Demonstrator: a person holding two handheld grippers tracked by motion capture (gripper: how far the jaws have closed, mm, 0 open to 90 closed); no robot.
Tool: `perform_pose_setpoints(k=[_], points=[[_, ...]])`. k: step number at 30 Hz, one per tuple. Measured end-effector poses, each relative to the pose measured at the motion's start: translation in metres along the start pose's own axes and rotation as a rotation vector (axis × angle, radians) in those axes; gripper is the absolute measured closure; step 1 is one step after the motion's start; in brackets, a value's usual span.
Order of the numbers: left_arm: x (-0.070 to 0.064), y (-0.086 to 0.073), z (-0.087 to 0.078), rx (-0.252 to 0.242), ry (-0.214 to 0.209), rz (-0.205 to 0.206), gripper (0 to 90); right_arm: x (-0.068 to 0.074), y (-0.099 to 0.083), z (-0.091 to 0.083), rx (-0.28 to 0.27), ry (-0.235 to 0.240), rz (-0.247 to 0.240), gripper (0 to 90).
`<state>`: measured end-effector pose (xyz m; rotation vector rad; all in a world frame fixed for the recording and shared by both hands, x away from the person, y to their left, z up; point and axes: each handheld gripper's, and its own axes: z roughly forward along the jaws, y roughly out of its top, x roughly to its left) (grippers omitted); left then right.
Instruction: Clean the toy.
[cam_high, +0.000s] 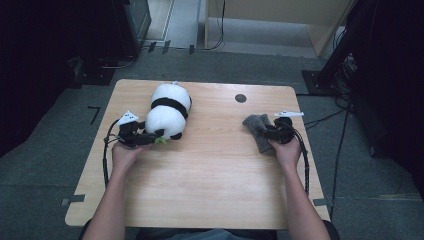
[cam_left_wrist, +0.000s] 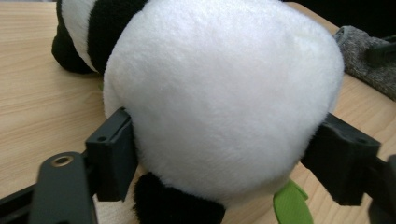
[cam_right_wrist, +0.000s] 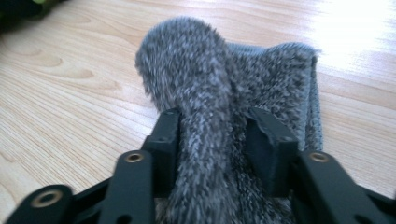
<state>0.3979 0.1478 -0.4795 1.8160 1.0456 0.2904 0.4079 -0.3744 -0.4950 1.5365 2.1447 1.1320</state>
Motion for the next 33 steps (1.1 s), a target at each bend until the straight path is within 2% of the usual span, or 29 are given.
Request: perform_pose_setpoints(k=[5, 9, 13, 15, 17, 18, 21, 27, 33], points=[[-0.004, 0.002, 0.000, 0.054, 0.028, 0.033, 13.3, 0.002, 0.003, -0.005, -0.027, 0.020, 0.006, 47.2], [-0.005, 0.003, -0.001, 0.048, 0.036, 0.018, 12.8, 0.005, 0.004, -0.007, -0.016, 0.026, -0.001, 46.7], [-0.006, 0.003, -0.003, 0.071, 0.042, 0.024, 12.5, 0.009, 0.006, -0.011, -0.015, 0.028, -0.014, 46.2], [-0.006, 0.003, -0.004, 0.073, 0.039, 0.020, 10.2, 0.012, 0.007, -0.013, -0.020, 0.033, -0.018, 45.9], [-0.007, 0.004, -0.004, 0.074, 0.056, 0.011, 5.0, 0.015, 0.007, -0.015, -0.024, 0.038, -0.027, 45.0], [-0.007, 0.005, -0.006, 0.069, 0.051, 0.007, 0.0, 0.016, 0.008, -0.016, -0.026, 0.037, -0.031, 44.7], [-0.008, 0.007, -0.013, 0.045, 0.017, -0.013, 0.0, 0.021, 0.008, -0.019, -0.024, 0.052, -0.037, 43.3], [-0.013, 0.010, -0.022, 0.028, 0.003, -0.007, 0.0, 0.031, 0.009, -0.023, -0.026, 0.070, -0.051, 42.2], [-0.029, 0.017, -0.024, 0.011, -0.036, 0.021, 0.0, 0.043, 0.008, -0.026, -0.028, 0.087, -0.078, 41.6]])
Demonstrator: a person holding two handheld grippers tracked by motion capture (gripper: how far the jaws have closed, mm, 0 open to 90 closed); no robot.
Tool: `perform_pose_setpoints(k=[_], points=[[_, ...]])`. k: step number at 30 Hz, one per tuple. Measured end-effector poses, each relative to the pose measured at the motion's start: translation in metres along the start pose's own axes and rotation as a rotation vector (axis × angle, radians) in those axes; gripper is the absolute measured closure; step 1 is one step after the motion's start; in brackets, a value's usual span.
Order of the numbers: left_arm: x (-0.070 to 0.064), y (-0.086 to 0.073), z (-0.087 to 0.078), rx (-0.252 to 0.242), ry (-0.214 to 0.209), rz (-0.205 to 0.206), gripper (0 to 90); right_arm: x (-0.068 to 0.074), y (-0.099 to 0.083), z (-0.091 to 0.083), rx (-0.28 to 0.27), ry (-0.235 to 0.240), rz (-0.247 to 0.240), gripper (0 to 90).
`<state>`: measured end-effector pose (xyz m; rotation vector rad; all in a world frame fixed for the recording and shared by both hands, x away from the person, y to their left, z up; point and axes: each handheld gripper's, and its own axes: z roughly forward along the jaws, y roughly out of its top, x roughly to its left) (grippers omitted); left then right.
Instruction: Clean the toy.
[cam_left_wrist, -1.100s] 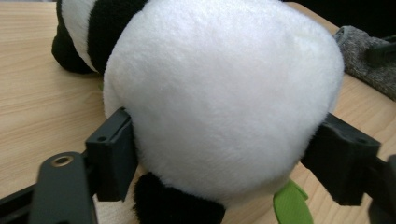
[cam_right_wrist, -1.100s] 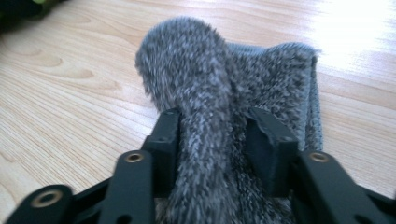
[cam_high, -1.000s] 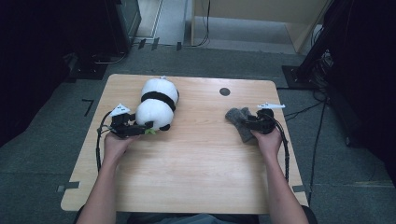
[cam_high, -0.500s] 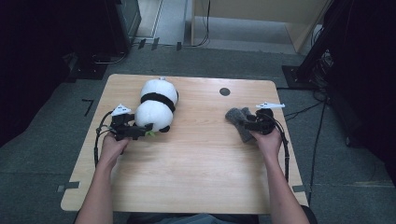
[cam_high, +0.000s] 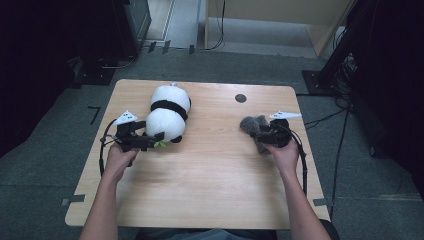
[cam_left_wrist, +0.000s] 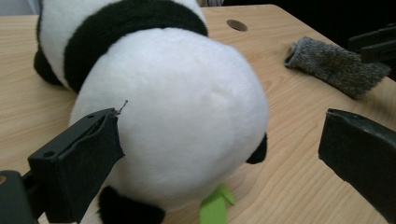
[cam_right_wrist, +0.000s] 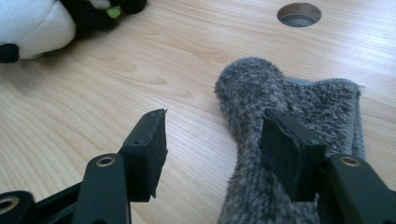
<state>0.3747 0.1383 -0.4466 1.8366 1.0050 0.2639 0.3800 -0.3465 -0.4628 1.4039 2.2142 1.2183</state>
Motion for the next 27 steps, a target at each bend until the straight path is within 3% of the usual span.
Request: perform_pose_setpoints(k=[7, 16, 24, 26, 27], points=[[-0.019, 0.004, 0.005, 0.002, -0.017, 0.050, 0.0, 0.010, -0.001, -0.006, -0.009, 0.030, -0.012, 41.6], [-0.038, 0.011, 0.004, 0.000, -0.057, 0.084, 0.0, 0.032, -0.002, -0.011, -0.010, 0.060, -0.067, 40.5], [-0.058, 0.012, 0.012, 0.005, -0.113, 0.108, 0.0, 0.047, -0.006, -0.010, -0.003, 0.087, -0.094, 40.5], [-0.063, 0.011, 0.016, 0.010, -0.138, 0.108, 0.0, 0.051, -0.008, -0.009, 0.002, 0.091, -0.100, 40.5], [-0.067, 0.010, 0.019, 0.011, -0.172, 0.097, 0.0, 0.053, -0.008, -0.009, 0.005, 0.096, -0.106, 40.5]])
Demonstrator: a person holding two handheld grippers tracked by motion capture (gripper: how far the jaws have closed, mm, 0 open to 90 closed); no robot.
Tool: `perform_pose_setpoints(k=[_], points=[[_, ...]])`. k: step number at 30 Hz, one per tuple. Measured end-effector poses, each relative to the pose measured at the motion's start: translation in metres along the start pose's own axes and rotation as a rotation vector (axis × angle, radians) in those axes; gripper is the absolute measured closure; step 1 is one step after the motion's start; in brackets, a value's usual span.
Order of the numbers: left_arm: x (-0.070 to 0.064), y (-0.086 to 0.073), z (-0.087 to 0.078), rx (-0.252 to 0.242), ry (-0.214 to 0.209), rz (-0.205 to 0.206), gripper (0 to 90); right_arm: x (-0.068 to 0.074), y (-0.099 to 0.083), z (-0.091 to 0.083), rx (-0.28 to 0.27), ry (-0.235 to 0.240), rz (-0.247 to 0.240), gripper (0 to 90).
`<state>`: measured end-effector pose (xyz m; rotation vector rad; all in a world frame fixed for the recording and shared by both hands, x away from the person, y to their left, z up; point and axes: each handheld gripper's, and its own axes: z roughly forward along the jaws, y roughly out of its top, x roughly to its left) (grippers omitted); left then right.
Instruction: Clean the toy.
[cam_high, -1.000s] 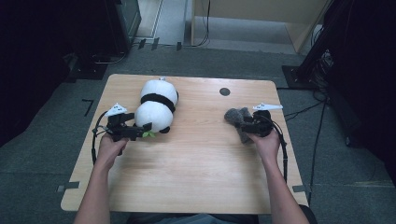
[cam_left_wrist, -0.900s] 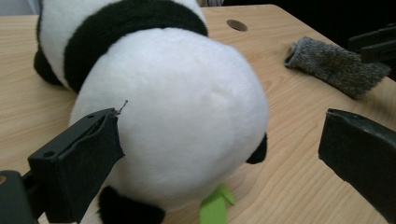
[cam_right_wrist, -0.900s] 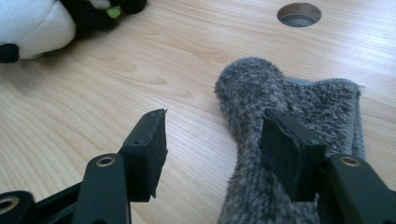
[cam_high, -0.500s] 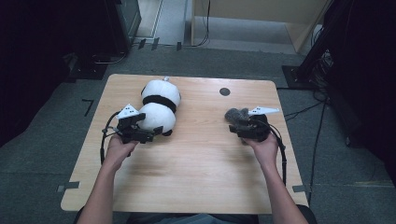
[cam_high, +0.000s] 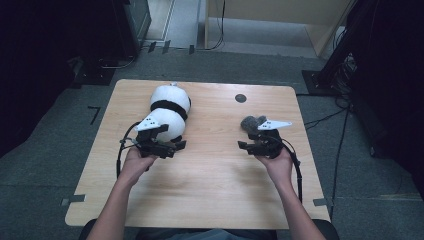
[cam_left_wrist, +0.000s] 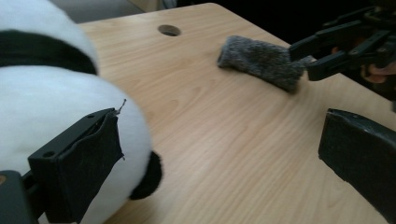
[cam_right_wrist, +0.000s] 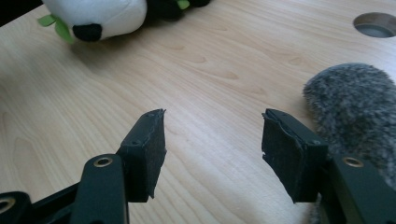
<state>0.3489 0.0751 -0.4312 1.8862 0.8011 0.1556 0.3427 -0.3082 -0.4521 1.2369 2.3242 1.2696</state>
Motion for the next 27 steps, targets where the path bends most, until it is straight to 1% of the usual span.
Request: perform_pose_setpoints(k=[2, 5, 9, 10, 12, 14, 15, 16, 17, 20, 22, 23, 25, 27], points=[[-0.003, -0.001, 0.004, 0.005, -0.017, -0.002, 0.0, 0.004, -0.001, 0.001, 0.005, 0.008, -0.010, 40.8], [-0.011, -0.003, 0.014, 0.023, -0.028, 0.015, 0.0, 0.011, -0.004, 0.001, -0.008, 0.015, -0.028, 41.3], [-0.018, -0.005, 0.025, 0.048, -0.039, 0.029, 0.0, 0.019, -0.007, 0.005, 0.000, 0.027, -0.042, 41.3], [-0.021, -0.006, 0.029, 0.060, -0.042, 0.028, 0.0, 0.020, -0.007, 0.006, 0.003, 0.028, -0.048, 41.4], [-0.024, -0.009, 0.035, 0.068, -0.051, 0.027, 0.0, 0.024, -0.009, 0.009, 0.008, 0.034, -0.052, 41.3], [-0.026, -0.011, 0.040, 0.085, -0.052, 0.028, 0.0, 0.027, -0.010, 0.012, 0.012, 0.043, -0.055, 41.3], [-0.027, -0.012, 0.042, 0.085, -0.053, 0.025, 0.0, 0.029, -0.011, 0.013, 0.016, 0.048, -0.055, 41.4], [-0.028, -0.015, 0.045, 0.089, -0.056, 0.018, 0.0, 0.031, -0.013, 0.015, 0.011, 0.049, -0.054, 41.6], [-0.029, -0.016, 0.047, 0.093, -0.059, 0.014, 0.0, 0.033, -0.016, 0.017, 0.000, 0.054, -0.064, 42.0], [-0.032, -0.020, 0.056, 0.125, -0.060, 0.025, 0.0, 0.037, -0.019, 0.024, 0.028, 0.050, -0.067, 42.0], [-0.034, -0.023, 0.060, 0.149, -0.062, 0.028, 0.0, 0.039, -0.021, 0.028, 0.032, 0.050, -0.065, 42.0], [-0.036, -0.026, 0.061, 0.148, -0.065, 0.034, 0.0, 0.041, -0.022, 0.030, 0.039, 0.050, -0.067, 42.0], [-0.038, -0.031, 0.064, 0.161, -0.076, 0.031, 0.0, 0.043, -0.025, 0.032, 0.037, 0.044, -0.074, 42.8], [-0.040, -0.035, 0.067, 0.173, -0.076, 0.030, 0.0, 0.045, -0.027, 0.033, 0.032, 0.038, -0.082, 43.0]])
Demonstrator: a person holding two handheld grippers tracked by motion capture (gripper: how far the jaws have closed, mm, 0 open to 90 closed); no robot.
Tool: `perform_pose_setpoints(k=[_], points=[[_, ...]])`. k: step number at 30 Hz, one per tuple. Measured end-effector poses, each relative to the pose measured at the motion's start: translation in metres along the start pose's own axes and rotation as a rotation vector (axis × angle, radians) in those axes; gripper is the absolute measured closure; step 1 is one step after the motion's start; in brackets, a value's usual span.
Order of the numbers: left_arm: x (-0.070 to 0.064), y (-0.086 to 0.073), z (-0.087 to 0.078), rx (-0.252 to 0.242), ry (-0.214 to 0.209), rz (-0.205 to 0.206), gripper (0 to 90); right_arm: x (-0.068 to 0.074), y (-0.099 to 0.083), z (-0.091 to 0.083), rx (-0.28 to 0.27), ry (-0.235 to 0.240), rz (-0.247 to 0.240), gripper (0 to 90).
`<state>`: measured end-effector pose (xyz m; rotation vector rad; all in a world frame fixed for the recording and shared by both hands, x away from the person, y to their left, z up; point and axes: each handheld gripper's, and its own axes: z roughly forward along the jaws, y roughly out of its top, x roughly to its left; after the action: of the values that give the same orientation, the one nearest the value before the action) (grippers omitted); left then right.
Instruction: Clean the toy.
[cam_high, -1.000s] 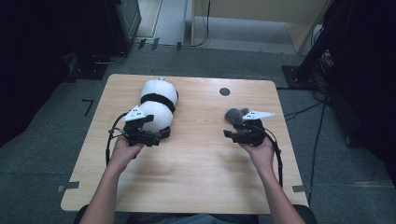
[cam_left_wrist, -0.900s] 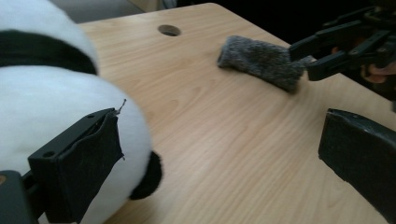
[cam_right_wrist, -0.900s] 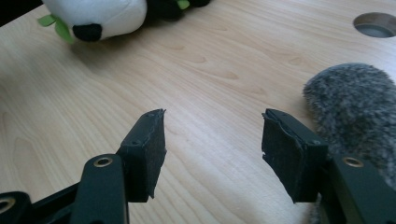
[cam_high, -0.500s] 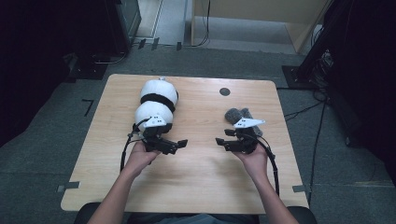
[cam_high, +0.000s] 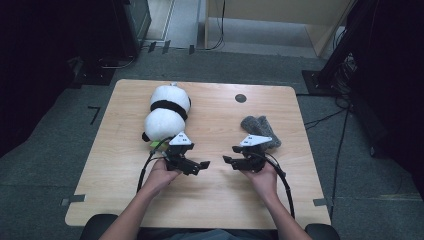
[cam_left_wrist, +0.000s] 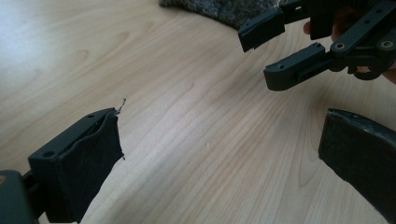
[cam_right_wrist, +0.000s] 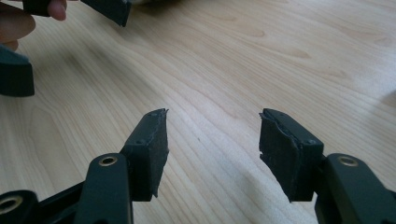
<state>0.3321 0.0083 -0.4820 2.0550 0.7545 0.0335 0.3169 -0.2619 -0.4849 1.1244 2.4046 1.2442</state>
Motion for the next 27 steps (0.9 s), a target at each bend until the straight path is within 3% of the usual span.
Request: perform_pose_setpoints(k=[4, 8, 10, 14, 16, 23, 27], points=[[-0.001, -0.006, 0.009, 0.023, 0.006, 0.014, 0.0, 0.001, -0.005, 0.004, 0.019, -0.022, -0.002, 43.2], [0.000, -0.016, 0.020, 0.079, 0.042, 0.043, 0.0, 0.000, -0.012, 0.012, 0.024, -0.045, -0.010, 43.9], [0.002, -0.019, 0.023, 0.091, 0.037, 0.032, 0.0, -0.001, -0.015, 0.016, 0.037, -0.062, -0.018, 43.9], [0.003, -0.022, 0.028, 0.133, 0.048, 0.060, 0.0, -0.004, -0.020, 0.022, 0.046, -0.087, -0.029, 43.9], [0.002, -0.025, 0.029, 0.130, 0.066, 0.097, 0.0, -0.005, -0.022, 0.024, 0.052, -0.096, -0.025, 43.9], [0.001, -0.025, 0.030, 0.130, 0.075, 0.099, 0.0, 0.001, -0.025, 0.029, 0.024, -0.118, -0.064, 39.6], [0.001, -0.025, 0.030, 0.127, 0.084, 0.090, 0.0, 0.000, -0.025, 0.029, 0.021, -0.107, -0.055, 38.1]])
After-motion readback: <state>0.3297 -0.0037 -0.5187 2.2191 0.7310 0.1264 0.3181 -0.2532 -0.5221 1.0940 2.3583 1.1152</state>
